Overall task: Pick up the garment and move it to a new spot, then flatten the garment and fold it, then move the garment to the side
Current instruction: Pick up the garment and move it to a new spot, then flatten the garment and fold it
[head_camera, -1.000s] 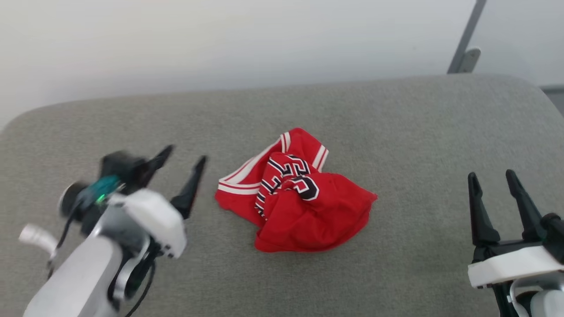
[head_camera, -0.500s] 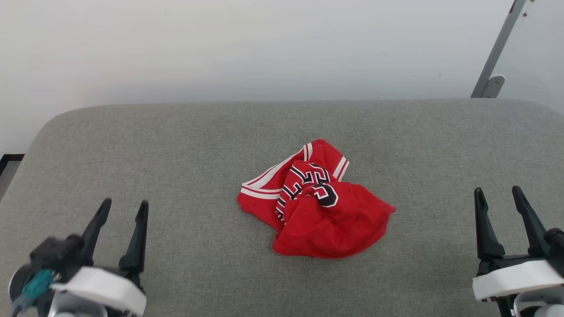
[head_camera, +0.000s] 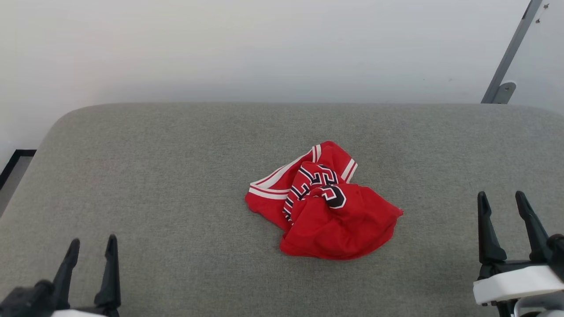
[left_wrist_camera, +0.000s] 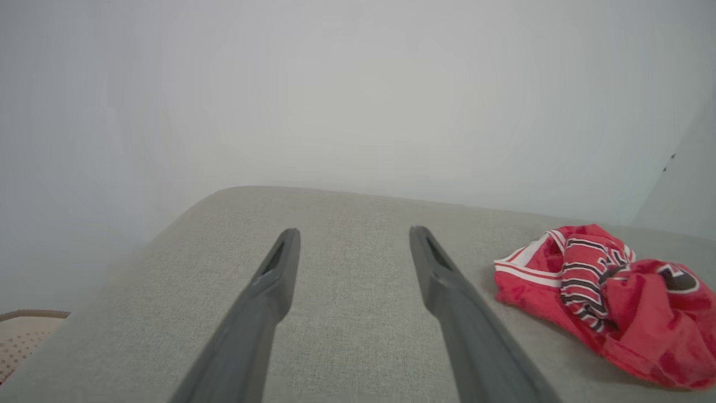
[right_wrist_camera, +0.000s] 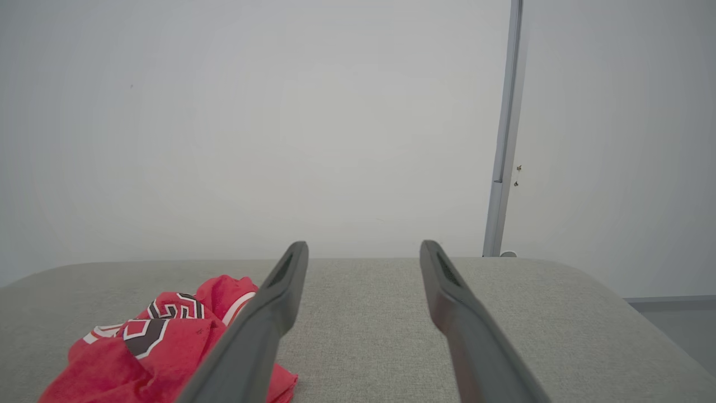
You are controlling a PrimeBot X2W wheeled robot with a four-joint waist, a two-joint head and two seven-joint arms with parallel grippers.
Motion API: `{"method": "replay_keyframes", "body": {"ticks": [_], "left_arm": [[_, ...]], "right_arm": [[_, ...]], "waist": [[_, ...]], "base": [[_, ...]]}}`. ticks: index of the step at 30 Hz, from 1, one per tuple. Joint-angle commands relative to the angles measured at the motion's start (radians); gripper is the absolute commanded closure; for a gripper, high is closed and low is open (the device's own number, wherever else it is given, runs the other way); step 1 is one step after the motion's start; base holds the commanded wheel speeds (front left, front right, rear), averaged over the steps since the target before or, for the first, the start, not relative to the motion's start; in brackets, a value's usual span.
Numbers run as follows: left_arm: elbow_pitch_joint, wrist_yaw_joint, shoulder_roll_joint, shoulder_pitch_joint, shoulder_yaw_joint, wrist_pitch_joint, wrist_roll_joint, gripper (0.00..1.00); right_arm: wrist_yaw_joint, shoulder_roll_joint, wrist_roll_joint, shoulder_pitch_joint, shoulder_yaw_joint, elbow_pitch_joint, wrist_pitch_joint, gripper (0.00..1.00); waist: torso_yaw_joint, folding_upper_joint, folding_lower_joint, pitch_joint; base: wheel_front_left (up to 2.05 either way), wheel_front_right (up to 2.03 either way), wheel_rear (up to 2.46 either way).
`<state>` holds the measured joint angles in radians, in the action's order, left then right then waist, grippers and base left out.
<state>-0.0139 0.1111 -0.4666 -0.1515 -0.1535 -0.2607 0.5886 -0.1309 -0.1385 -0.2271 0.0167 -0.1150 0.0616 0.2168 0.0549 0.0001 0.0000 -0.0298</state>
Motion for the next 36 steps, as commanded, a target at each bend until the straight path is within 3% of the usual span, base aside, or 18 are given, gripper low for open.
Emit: {"method": "replay_keyframes", "body": {"ticks": [1,5,19,36], "left_arm": [[0.005,-0.027,0.030,-0.027,0.033,-0.006,-0.035,0.00],[0.016,-0.076,0.093,-0.055,0.092,-0.006,-0.075,0.00],[0.035,-0.190,0.236,-0.069,0.204,-0.006,-0.183,0.00],[0.031,-0.235,0.319,-0.039,0.231,-0.006,-0.232,0.00]], "right_arm": [[0.000,0.008,0.003,0.013,-0.006,0.001,0.007,0.00],[0.000,0.010,-0.005,0.013,-0.008,0.011,0.016,0.00],[0.000,0.017,-0.009,0.022,-0.007,0.025,0.024,0.00],[0.000,-0.022,-0.021,-0.039,0.075,0.058,-0.031,0.00]], "waist": [[0.003,-0.0001,0.0000,-0.001],[0.006,-0.0001,0.0000,0.000],[0.019,-0.0001,0.0000,-0.003],[0.056,-0.0001,0.0000,0.006]], "base": [[0.00,0.00,0.00],[0.00,0.00,0.00],[0.00,0.00,0.00],[0.00,0.00,0.00]]}}
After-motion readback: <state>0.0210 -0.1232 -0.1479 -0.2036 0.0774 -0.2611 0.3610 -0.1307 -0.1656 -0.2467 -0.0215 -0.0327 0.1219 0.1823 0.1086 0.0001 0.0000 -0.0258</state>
